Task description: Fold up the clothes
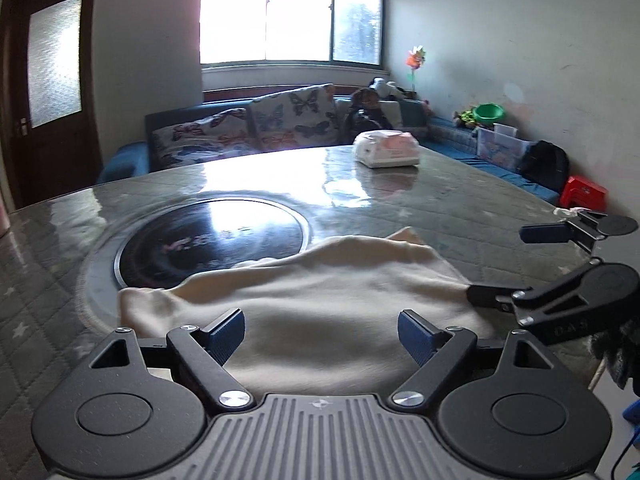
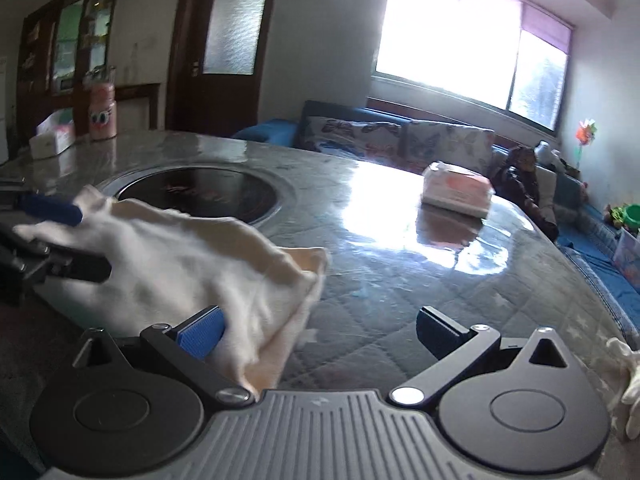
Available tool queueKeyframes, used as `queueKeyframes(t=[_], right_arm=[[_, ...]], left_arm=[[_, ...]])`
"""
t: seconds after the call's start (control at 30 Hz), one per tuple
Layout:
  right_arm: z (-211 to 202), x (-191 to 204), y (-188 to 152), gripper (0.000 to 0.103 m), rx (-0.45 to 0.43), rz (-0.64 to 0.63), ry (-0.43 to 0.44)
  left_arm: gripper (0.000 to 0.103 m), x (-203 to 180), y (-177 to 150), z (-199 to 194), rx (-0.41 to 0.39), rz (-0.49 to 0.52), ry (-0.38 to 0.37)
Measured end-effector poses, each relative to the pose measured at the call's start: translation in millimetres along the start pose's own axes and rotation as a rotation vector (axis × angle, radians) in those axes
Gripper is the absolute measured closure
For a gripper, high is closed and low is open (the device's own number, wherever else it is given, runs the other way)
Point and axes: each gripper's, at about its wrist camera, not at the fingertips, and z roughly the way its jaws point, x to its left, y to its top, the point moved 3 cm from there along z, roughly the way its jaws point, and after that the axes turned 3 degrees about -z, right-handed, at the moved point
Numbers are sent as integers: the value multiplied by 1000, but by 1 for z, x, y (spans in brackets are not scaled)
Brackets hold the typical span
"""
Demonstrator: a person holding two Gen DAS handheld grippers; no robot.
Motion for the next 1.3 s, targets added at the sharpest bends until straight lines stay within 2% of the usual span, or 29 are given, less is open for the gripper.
queueKeyframes(t=[0.13,0.37,0.57,0.7,0.83,1.13,1.3], right_arm=[[7,-7,-6,0,29,15,-10],[10,-8,2,0,15,13,-13],[21,-7,3,0,36,-17,-8],[31,-5,19,0,21,-34,1],[43,-2,35,0,9,-49,12],[86,11,42,0,85,-85,32],[89,9,43,0,96,-83,29]], left_arm=[[17,-10,0,10,10,9,-9],[17,-17,-9,23,40,20,-9],[17,-11,-5,18,24,17,-16],[17,4,7,15,-8,-17,-2],[19,30,14,21,2,-82,47],[19,82,15,30,39,-203,124],[22,95,9,29,54,-216,140]])
